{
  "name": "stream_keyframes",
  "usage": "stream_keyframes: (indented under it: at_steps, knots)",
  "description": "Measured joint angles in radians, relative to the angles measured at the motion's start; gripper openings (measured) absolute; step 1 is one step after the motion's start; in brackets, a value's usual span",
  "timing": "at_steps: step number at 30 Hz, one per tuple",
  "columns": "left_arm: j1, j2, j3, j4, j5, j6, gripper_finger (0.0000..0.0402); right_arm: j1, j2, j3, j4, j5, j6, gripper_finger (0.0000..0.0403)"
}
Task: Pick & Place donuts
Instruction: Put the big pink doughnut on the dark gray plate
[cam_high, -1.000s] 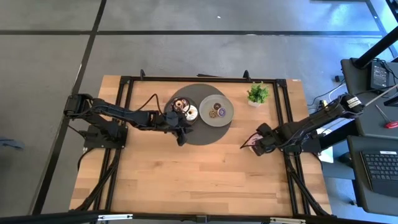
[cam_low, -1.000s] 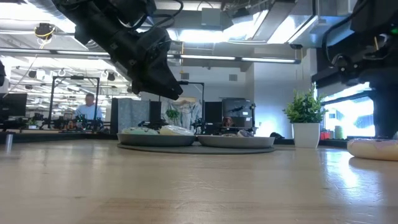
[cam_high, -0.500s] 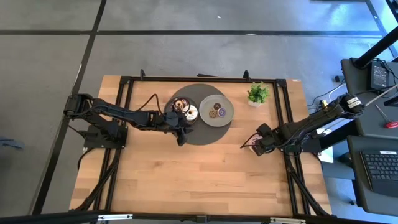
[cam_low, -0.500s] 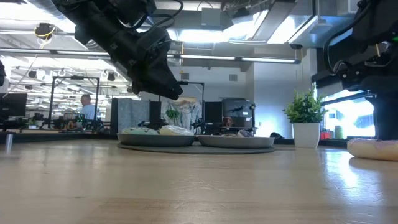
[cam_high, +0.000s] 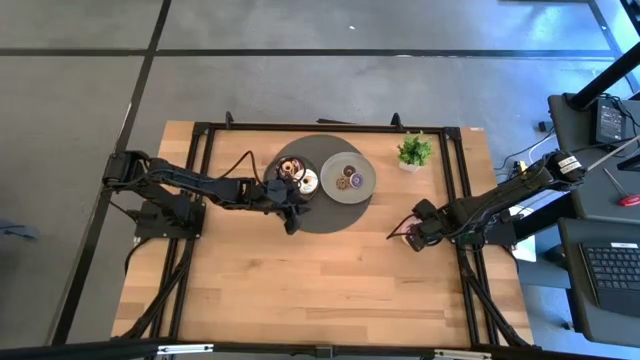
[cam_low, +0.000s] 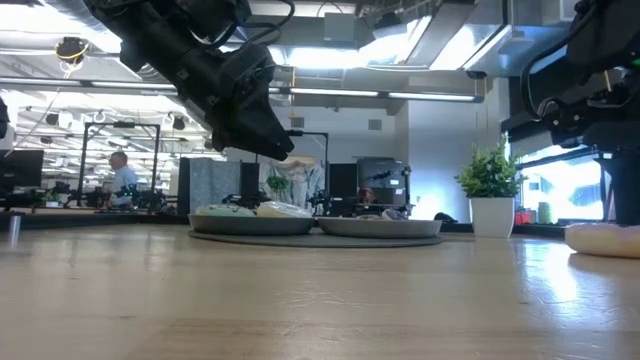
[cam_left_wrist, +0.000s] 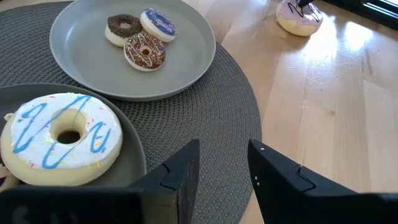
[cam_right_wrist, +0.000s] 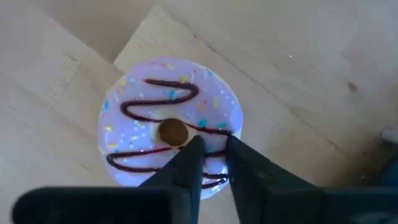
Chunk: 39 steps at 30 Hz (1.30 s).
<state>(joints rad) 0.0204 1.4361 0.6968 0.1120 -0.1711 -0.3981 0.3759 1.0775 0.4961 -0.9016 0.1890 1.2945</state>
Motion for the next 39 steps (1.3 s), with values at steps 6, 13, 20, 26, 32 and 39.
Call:
stream_keyframes:
  at_steps: [6,13,20,26,32,39]
  knots:
    - [0.000,0.004,0.000,0.042,0.000,-0.009,0.0131,0.000,0.000,0.015,0.013,0.029,-0.108,0.0026]
    - [-0.002,0.041,-0.001,0.145,0.056,-0.006,0.0131,0.000,0.000,0.116,0.119,0.177,-0.327,0.0013]
    - [-0.021,0.078,0.096,0.135,0.090,0.102,0.0124,-0.055,0.066,0.255,0.233,0.325,-0.637,0.0006]
    - [-0.092,0.150,0.343,-0.245,-0.100,0.183,0.0111,-0.132,0.222,0.393,0.253,0.327,-0.835,0.0007]
    - [-0.128,0.237,0.500,-0.395,-0.216,0.041,0.0107,-0.153,0.402,0.504,0.255,0.387,-0.910,0.0007]
    - [-0.157,0.303,0.524,-0.391,-0.326,-0.081,0.0106,-0.153,0.513,0.553,0.268,0.552,-0.893,0.0008]
